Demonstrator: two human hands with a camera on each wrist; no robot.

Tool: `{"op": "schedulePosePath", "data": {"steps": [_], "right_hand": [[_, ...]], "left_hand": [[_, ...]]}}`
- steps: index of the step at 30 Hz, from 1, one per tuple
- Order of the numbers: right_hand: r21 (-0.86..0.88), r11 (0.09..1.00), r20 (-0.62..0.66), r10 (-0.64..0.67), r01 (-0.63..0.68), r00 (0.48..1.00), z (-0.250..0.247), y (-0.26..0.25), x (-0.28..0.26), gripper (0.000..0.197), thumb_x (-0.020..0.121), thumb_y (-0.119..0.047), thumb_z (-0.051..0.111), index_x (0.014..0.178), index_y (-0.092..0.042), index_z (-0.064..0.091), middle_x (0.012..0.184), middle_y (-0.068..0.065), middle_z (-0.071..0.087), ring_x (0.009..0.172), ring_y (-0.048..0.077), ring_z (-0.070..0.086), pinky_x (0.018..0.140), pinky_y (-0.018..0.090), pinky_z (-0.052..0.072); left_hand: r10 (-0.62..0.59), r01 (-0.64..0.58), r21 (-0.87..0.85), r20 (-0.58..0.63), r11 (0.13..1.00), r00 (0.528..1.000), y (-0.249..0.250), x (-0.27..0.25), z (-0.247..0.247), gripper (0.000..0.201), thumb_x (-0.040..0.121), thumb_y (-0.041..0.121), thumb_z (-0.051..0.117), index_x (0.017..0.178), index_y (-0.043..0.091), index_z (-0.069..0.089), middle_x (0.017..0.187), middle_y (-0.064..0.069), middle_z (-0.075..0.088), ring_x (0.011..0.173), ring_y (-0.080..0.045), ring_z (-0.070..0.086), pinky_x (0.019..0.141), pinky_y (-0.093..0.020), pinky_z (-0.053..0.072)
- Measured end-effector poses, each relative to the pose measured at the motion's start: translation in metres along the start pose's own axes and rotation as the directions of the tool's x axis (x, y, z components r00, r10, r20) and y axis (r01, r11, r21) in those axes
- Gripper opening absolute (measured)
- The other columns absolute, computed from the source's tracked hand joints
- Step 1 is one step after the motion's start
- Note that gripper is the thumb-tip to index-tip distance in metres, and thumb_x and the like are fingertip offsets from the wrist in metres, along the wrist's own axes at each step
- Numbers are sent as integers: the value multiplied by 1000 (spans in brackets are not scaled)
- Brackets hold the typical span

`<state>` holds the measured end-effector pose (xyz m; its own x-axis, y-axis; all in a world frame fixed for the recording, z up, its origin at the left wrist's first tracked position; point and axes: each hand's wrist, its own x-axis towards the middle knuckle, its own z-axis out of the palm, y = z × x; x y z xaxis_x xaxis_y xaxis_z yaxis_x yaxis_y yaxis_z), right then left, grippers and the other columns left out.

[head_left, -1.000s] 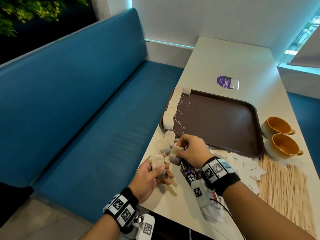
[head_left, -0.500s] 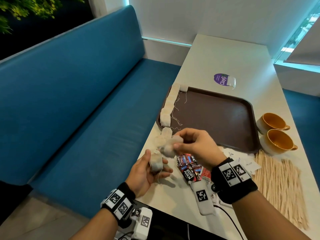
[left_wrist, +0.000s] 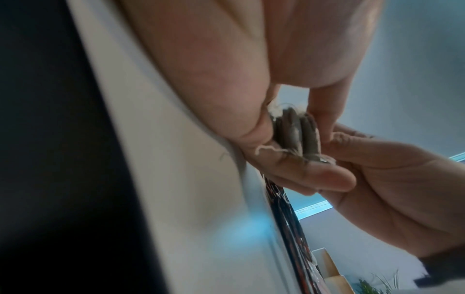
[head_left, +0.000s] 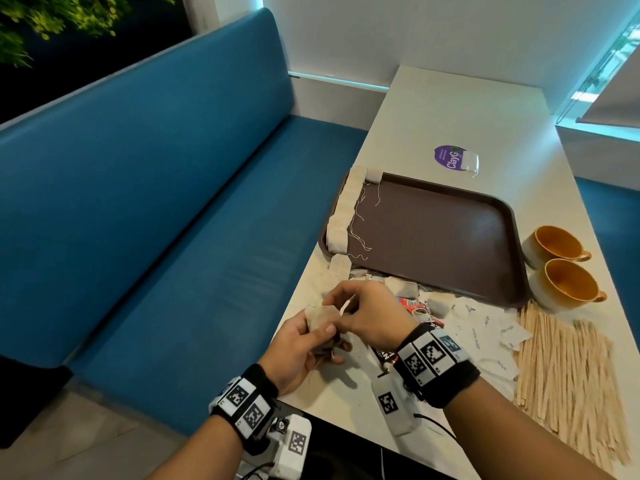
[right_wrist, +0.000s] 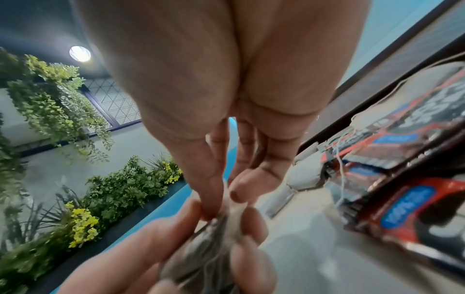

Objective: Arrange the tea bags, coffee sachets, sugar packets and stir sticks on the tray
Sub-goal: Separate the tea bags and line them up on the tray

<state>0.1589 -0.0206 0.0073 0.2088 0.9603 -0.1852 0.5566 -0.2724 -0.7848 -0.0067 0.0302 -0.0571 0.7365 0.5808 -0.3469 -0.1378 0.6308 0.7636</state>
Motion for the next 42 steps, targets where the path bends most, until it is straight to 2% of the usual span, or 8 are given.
{"op": "schedulePosePath", "data": {"steps": [4,12,17,21,28,31,37,42], "right_hand": [[53,997,-129,59,-52,990,-13,5,18,12,82,-23,83,88,-28,74,83,-6,73,65,7,64,64,22,52],[-264,942,-257,138,-207,956,-37,17,79,24,86,-31,76,107,-27,66,105,-1,58,97,18,62,90,40,56],[-339,910,-240,163,-240,957,-33,18,94,16,83,-40,81,88,-30,69,106,-4,57,90,16,64,85,39,58],[-233,950,-259,147,-210,955,-29,23,95,18,82,-28,82,71,-31,67,97,-4,56,82,19,67,78,42,61],[89,993,-293,96,-72,951,-51,6,50,11,84,-23,79,78,-20,70,81,-4,75,78,16,71,76,32,59],[258,966,-321,74,11,944,-54,0,27,10,87,-14,76,81,-15,68,80,3,74,76,22,71,78,38,60],[658,751,13,69,-61,998,-25,-15,-10,10,82,0,71,81,-5,63,75,20,60,63,27,57,55,31,53],[383,914,105,100,-133,989,1,-14,-13,10,88,-3,75,87,3,66,69,10,64,58,23,57,54,27,48]], "left_hand": [[37,-37,-1,-16,999,999,-2,1,-1,39,87,2,72,123,2,59,103,-22,69,84,-32,72,60,-35,58],[52,-52,4,0,999,999,-6,4,-6,52,83,3,69,133,1,54,93,-15,67,88,-31,66,60,-37,56],[51,-51,-7,-1,999,999,-7,5,-5,53,82,1,70,132,0,54,93,-14,66,87,-30,67,59,-36,56],[64,-64,-29,4,998,998,-6,3,-7,54,83,3,72,134,2,53,94,-14,65,87,-29,65,60,-35,54],[55,-56,-53,-6,997,998,-3,1,-5,55,82,2,72,134,4,53,103,-17,69,93,-26,69,61,-36,56],[45,-47,-83,-17,995,999,-2,1,-4,53,82,3,72,132,6,55,95,-14,69,90,-24,68,61,-35,56],[-23,11,-128,-89,992,996,4,1,3,62,96,52,56,127,-2,60,98,-21,69,79,-28,68,60,-37,55],[-70,67,-87,-26,994,997,3,1,-1,78,93,65,41,119,-4,65,99,-32,67,84,-35,68,60,-40,57]]}}
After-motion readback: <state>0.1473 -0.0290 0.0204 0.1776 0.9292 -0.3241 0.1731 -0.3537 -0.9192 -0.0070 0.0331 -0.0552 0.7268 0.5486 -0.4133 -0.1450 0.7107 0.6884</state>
